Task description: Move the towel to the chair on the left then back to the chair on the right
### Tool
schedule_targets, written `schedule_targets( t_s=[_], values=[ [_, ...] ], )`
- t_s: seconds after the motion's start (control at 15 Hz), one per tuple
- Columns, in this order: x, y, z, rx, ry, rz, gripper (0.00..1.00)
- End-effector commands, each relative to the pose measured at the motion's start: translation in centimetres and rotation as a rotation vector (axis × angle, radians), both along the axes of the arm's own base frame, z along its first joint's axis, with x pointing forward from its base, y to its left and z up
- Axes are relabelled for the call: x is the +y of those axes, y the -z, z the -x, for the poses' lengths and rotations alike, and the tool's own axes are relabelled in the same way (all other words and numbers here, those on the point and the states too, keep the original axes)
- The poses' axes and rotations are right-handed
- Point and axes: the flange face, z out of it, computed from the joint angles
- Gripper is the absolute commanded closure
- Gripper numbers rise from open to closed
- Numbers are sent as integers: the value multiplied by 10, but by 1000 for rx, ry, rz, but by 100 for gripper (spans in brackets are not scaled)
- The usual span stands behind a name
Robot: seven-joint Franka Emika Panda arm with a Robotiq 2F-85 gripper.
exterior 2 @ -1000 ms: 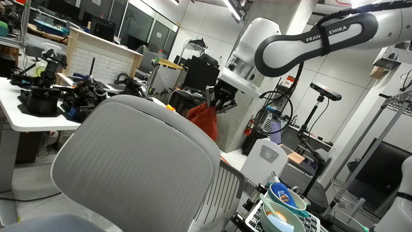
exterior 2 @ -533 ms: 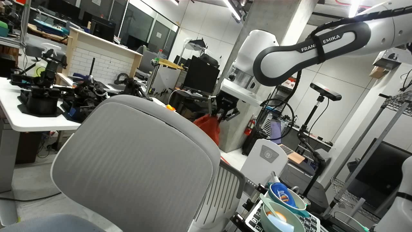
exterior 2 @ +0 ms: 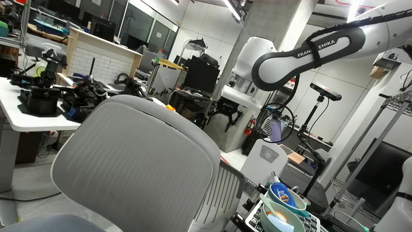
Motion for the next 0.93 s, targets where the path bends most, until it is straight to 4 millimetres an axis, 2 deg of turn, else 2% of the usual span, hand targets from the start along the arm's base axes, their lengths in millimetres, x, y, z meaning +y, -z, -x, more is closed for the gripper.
schedule_targets(
  t_s=[0.0, 0.07, 0.13, 0.87],
  values=[
    [-5, -2, -1, 1, -4, -1, 11],
    [-8, -3, -2, 0, -7, -1, 2],
    [-11, -4, -2, -1, -8, 0, 0],
    [-12, -5, -2, -3, -9, 0, 0]
  ],
)
